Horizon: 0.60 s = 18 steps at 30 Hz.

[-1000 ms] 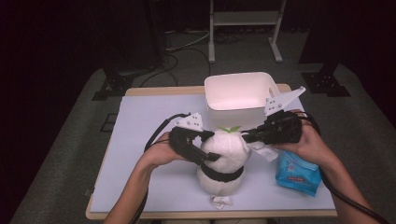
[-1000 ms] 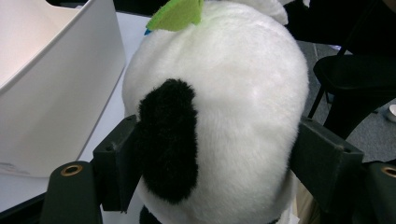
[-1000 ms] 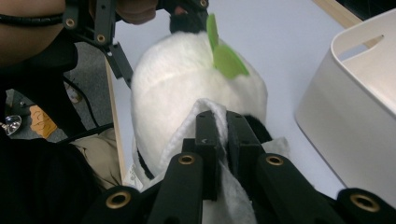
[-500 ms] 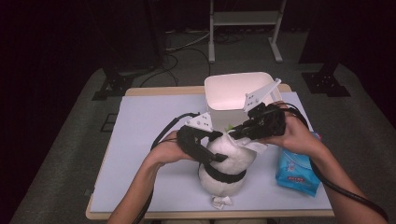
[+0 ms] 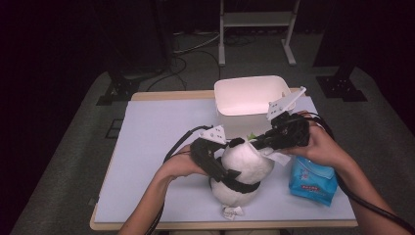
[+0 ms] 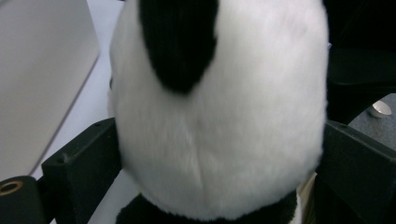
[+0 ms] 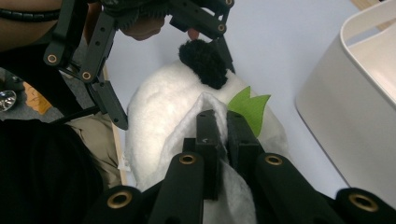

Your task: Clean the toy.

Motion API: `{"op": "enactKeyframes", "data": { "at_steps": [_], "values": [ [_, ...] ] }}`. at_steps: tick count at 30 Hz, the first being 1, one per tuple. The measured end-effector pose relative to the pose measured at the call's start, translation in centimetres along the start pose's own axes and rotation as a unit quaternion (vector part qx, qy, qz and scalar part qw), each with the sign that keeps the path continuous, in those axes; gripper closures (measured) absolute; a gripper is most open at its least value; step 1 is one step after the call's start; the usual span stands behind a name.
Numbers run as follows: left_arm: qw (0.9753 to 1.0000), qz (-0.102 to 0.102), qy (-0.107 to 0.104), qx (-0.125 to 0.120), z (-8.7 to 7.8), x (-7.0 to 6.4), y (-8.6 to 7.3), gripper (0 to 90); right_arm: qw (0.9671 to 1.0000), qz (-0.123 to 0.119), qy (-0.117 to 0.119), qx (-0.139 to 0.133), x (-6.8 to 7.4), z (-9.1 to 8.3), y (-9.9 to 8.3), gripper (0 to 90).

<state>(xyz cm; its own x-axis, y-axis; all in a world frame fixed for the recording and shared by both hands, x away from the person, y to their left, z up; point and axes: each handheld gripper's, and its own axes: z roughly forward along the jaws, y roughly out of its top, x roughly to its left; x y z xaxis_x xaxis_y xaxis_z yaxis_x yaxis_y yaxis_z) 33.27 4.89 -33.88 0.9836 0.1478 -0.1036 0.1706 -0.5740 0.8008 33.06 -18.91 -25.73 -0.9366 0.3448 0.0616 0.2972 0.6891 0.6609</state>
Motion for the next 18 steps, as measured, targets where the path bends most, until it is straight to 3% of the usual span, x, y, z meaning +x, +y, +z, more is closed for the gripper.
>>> {"op": "enactKeyframes", "data": {
  "at_steps": [3,6,8,10,18],
  "values": [
    [1.0,-0.003,-0.007,-0.001,0.5,0.1,-0.4,2.6,1.0,0.005,0.0,0.0,-0.1,-0.1,-0.3,84.4],
    [0.9997,-0.012,-0.01,-0.018,1.2,0.3,-1.1,4.5,1.0,0.007,-0.004,0.004,-0.2,0.0,-0.6,84.5],
    [0.9993,-0.01,-0.011,-0.036,1.0,0.4,-1.2,16.7,0.9999,0.013,-0.006,0.002,-0.3,-0.1,-1.0,84.5],
    [0.9991,-0.011,-0.009,-0.039,0.9,0.4,-1.1,19.5,0.9999,0.014,-0.005,-0.001,-0.4,-0.2,-1.1,84.5],
    [0.9996,0.015,0.011,-0.023,0.2,0.0,0.1,28.5,0.9993,0.021,-0.003,-0.031,-0.5,-1.1,-1.6,84.5]
  ]
}}
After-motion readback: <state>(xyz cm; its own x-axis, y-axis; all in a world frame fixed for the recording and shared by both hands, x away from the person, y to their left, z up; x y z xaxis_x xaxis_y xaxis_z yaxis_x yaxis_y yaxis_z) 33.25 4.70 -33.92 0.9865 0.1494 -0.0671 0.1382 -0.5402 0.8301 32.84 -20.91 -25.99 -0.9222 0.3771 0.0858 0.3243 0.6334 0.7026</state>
